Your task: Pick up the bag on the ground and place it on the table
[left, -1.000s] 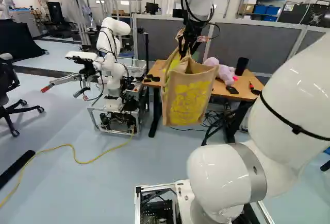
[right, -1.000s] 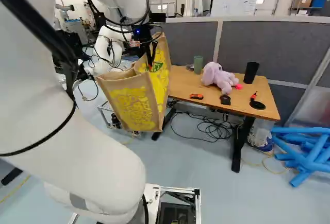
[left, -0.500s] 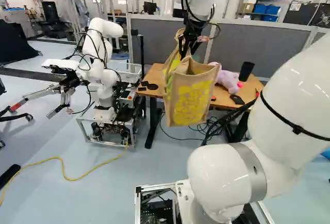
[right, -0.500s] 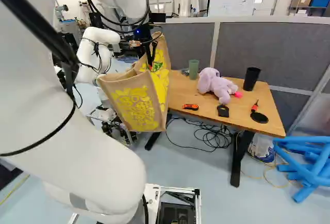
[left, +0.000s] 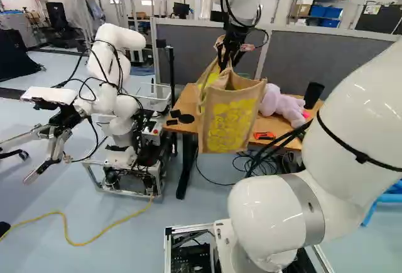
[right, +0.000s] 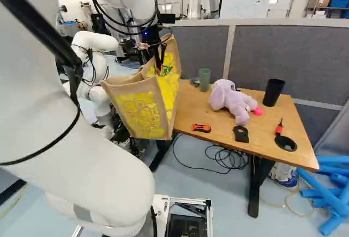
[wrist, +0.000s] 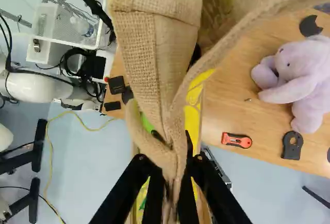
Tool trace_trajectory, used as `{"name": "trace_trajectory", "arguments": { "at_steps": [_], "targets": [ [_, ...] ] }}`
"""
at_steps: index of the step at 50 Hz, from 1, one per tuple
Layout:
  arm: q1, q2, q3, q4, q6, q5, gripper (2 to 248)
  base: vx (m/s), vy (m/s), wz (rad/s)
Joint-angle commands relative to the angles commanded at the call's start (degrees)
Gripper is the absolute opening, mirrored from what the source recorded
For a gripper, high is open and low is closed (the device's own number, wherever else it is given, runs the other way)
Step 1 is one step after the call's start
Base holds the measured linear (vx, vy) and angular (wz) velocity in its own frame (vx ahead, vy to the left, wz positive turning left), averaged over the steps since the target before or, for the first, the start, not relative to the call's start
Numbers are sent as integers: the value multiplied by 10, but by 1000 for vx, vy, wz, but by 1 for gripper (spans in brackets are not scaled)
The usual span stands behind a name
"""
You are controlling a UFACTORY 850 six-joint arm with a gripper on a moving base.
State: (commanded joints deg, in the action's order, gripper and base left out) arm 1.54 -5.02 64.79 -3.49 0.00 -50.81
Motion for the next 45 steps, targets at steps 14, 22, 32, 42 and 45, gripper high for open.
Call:
{"name": "trace_trajectory", "arguments": {
  "at_steps": [14,22,32,42,45],
  "targets": [
    [0,0,0,0,0,0,28,242,2,-16],
    [0,0,0,0,0,0,28,195,5,-15],
    [0,0,0,0,0,0,28,93,0,-9],
    [0,0,0,0,0,0,28,-7,-1,0],
    [0,0,0,0,0,0,28,0,0,0]
  ]
}}
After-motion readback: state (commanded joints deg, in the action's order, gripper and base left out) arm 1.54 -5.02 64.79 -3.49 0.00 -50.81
